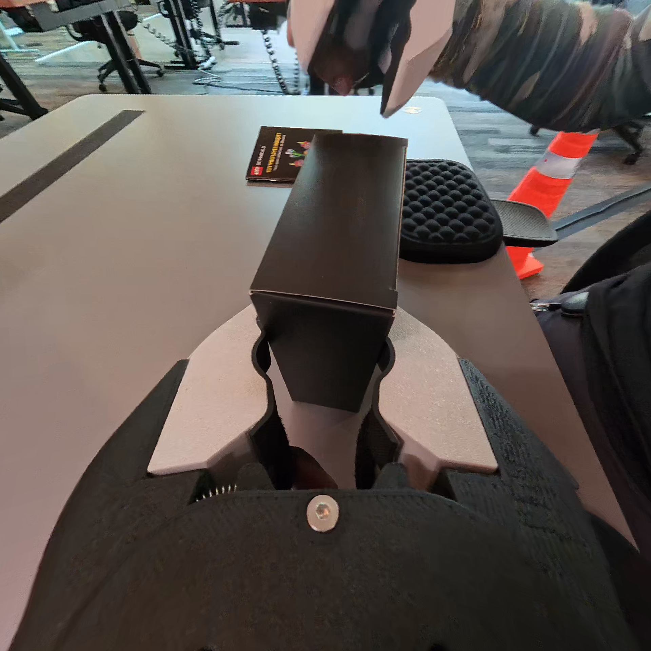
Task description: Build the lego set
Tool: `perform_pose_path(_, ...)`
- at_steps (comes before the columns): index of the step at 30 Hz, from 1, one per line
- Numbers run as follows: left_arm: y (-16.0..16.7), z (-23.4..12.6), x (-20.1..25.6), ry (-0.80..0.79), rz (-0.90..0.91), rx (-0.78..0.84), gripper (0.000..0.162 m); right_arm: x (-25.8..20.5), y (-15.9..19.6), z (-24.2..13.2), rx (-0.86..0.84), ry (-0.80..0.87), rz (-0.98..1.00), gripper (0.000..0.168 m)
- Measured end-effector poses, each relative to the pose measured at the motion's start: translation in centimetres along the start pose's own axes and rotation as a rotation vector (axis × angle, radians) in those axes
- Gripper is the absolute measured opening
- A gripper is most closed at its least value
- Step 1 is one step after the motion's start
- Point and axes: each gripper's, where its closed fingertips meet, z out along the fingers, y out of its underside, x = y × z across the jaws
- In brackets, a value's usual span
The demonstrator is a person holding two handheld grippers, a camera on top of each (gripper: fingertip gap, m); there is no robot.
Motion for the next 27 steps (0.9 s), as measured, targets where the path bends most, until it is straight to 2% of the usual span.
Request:
perform_pose_path(2,0.1,-0.2,0.3,0.062,-0.011,0.008,0.060,-0.1,-0.5,-0.3,0.024,0.103,-0.218,0.036)
perform_pose_path(3,0.1,-0.4,0.5,0.095,-0.013,0.012,0.059,-0.2,-0.3,-0.1,-0.020,0.121,-0.286,0.035)
perform_pose_path(5,0.1,-0.5,0.7,0.147,0.004,0.019,0.060,-1.1,-0.3,0.6,-0.094,0.093,-0.379,0.033)
perform_pose_path(8,0.1,-0.6,1.2,0.213,0.046,0.032,0.059,-1.8,-2.4,1.4,-0.059,0.072,-0.498,0.028)
perform_pose_path(15,0.0,-0.4,1.4,0.250,0.048,0.039,0.059,-2.5,-2.3,2.0,-0.157,-0.029,-0.624,0.028)
perform_pose_path(27,-0.1,-0.2,1.5,0.259,0.048,0.036,0.059,-3.3,-2.1,2.0,-0.219,-0.140,-0.677,0.032)
